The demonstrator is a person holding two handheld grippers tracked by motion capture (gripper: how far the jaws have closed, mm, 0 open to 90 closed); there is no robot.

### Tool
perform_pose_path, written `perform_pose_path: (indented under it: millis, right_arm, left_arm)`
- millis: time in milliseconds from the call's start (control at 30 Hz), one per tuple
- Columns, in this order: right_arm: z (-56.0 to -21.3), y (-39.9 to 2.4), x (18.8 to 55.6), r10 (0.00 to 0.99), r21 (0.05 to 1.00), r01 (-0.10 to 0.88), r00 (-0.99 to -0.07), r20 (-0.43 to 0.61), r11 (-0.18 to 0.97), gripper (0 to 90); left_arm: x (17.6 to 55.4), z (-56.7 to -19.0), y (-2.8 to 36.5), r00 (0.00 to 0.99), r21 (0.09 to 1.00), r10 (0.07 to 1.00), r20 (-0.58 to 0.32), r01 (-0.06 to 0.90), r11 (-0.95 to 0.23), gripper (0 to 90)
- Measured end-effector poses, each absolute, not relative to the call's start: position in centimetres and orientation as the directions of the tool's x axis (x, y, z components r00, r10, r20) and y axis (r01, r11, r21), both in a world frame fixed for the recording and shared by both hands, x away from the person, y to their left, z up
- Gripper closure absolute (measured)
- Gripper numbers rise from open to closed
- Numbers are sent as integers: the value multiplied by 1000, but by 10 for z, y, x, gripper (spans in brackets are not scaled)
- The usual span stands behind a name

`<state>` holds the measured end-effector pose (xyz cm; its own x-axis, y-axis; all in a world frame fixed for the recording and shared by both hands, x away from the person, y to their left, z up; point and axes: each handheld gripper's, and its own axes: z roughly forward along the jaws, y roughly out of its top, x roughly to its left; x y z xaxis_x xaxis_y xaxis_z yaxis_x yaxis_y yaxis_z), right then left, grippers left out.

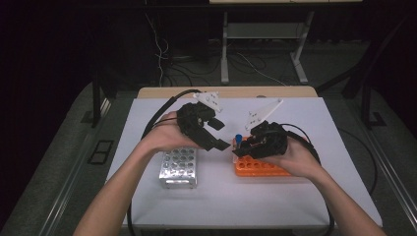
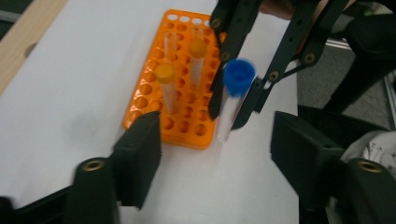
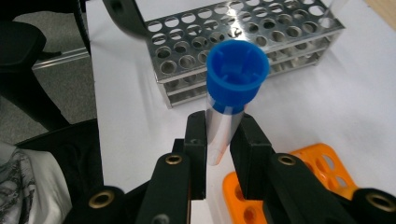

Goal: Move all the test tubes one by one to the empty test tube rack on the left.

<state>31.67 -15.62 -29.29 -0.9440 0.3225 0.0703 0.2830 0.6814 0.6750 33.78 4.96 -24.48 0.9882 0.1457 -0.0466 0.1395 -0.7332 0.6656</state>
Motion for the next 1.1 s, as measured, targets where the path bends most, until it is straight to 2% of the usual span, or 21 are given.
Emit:
perform_pose_path:
  millis: [367,633,900,1000,1100]
  right_arm:
    - [-304,-138,317,290,665,264,-954,74,699,762]
    - [-309,-131,316,279,672,258,-957,79,694,762]
    - [-312,-130,315,273,674,254,-959,81,694,752]
    - [-312,-131,316,285,679,260,-955,77,687,658]
    - [-310,-135,316,290,685,258,-954,71,682,606]
  left_arm:
    - [337,-255,38,996,618,77,-52,93,-781,576]
    - [338,-263,37,995,602,68,-73,98,-793,728]
    - [340,-264,39,994,594,65,-89,105,-797,741]
    - [341,-263,42,994,596,69,-89,109,-796,741]
    - [344,-261,46,993,602,81,-81,113,-790,741]
